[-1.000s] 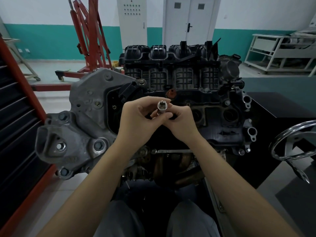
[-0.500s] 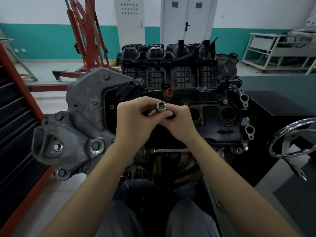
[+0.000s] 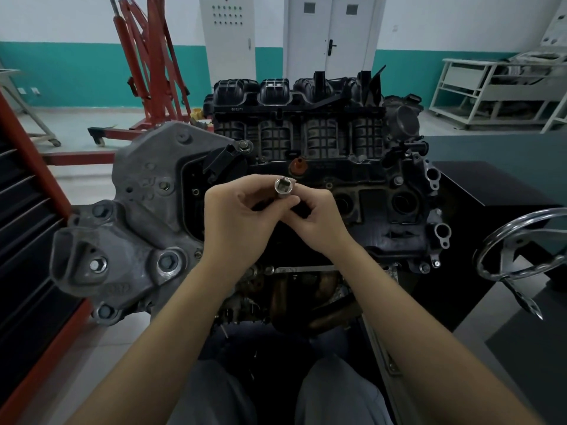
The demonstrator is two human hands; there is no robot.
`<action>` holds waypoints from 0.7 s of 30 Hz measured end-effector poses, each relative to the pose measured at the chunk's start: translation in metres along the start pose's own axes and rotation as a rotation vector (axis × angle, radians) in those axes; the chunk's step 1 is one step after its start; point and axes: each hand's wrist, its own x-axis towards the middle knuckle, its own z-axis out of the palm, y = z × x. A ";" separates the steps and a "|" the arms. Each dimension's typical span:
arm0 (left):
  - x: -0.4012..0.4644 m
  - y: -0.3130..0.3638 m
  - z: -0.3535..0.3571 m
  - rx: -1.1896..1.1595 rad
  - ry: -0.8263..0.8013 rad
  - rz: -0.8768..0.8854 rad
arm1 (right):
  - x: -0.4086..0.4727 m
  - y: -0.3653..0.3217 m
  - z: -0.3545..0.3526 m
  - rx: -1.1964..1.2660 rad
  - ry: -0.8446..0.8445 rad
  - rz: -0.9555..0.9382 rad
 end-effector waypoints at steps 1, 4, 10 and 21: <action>0.001 0.000 -0.002 -0.043 -0.030 0.001 | 0.000 -0.001 0.000 -0.009 -0.014 -0.008; 0.001 0.000 -0.005 -0.135 -0.129 -0.013 | -0.001 -0.001 0.002 -0.031 0.021 0.015; -0.001 -0.004 0.000 0.059 -0.014 0.016 | 0.000 0.000 0.001 -0.027 0.068 0.055; -0.002 -0.004 0.001 0.052 0.018 -0.007 | 0.000 -0.001 0.001 -0.041 0.079 0.071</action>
